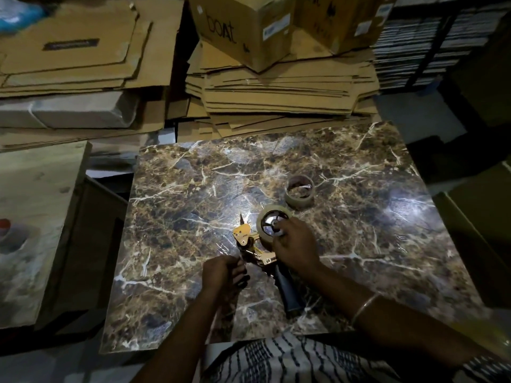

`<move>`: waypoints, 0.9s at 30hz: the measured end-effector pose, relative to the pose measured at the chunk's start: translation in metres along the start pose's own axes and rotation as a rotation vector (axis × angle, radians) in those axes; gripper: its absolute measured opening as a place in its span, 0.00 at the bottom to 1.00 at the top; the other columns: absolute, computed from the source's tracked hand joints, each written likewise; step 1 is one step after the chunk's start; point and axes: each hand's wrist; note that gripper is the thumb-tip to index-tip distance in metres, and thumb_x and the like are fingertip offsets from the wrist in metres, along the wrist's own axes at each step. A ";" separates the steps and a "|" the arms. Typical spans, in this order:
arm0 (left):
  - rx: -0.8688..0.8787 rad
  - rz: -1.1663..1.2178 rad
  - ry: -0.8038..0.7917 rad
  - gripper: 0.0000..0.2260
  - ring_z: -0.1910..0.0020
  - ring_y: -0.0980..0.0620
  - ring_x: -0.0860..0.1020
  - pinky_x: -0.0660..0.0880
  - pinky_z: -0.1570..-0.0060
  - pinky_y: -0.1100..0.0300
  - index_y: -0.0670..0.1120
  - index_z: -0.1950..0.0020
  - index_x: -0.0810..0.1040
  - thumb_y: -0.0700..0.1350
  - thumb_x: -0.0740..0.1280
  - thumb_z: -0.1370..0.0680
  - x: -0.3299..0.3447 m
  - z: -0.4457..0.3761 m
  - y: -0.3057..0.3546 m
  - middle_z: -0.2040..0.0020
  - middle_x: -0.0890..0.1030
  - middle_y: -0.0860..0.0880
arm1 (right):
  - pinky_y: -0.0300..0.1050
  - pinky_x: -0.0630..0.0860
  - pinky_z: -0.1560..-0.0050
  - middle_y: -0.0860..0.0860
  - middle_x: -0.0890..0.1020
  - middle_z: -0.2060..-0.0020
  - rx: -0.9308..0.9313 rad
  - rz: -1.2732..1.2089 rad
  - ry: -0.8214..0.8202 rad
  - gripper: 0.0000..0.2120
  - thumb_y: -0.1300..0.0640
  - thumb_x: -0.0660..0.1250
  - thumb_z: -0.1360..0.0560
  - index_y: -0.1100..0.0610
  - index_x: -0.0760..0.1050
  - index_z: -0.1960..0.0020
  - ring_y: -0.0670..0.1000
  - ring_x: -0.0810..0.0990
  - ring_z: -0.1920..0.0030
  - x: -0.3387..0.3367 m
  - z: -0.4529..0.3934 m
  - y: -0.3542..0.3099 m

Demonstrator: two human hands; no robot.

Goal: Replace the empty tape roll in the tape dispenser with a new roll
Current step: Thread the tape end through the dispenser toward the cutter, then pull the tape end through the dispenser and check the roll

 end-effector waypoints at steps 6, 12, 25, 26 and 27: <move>-0.054 -0.069 0.054 0.11 0.70 0.47 0.85 0.81 0.74 0.56 0.36 0.54 0.78 0.35 0.57 0.18 -0.015 -0.002 0.013 0.70 0.84 0.43 | 0.49 0.71 0.57 0.54 0.78 0.58 0.706 -0.239 -0.158 0.21 0.39 0.67 0.26 0.59 0.75 0.53 0.57 0.78 0.54 0.015 0.036 0.018; -0.194 0.015 0.004 0.19 0.68 0.42 0.86 0.84 0.70 0.52 0.32 0.46 0.74 0.50 0.62 0.20 -0.030 -0.018 0.031 0.61 0.85 0.34 | 0.48 0.72 0.56 0.56 0.81 0.67 1.023 -0.471 -0.264 0.34 0.26 0.60 0.27 0.57 0.77 0.68 0.56 0.79 0.63 0.026 0.033 0.022; -0.265 -0.268 -0.004 0.14 0.80 0.50 0.80 0.77 0.81 0.63 0.32 0.60 0.77 0.33 0.58 0.17 -0.025 -0.043 0.062 0.75 0.82 0.41 | 0.37 0.66 0.75 0.55 0.74 0.77 1.181 -1.094 -0.685 0.39 0.25 0.54 0.27 0.61 0.79 0.67 0.52 0.71 0.80 0.016 0.037 -0.006; -0.266 -0.323 -0.012 0.14 0.81 0.52 0.80 0.76 0.82 0.64 0.33 0.60 0.76 0.33 0.58 0.17 -0.028 -0.045 0.066 0.76 0.81 0.42 | 0.37 0.66 0.76 0.54 0.73 0.77 1.171 -1.061 -0.694 0.39 0.25 0.55 0.28 0.61 0.78 0.68 0.52 0.70 0.80 0.016 0.037 -0.008; -0.257 -0.389 -0.004 0.15 0.83 0.52 0.78 0.75 0.83 0.65 0.34 0.62 0.76 0.33 0.57 0.17 -0.030 -0.049 0.069 0.77 0.80 0.42 | 0.37 0.65 0.76 0.54 0.71 0.78 1.155 -1.014 -0.698 0.39 0.24 0.57 0.30 0.61 0.77 0.69 0.52 0.68 0.80 0.014 0.035 -0.012</move>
Point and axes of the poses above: each hand's wrist, its own z-axis away from the middle knuckle, its own x-axis out of the palm, y = z × x
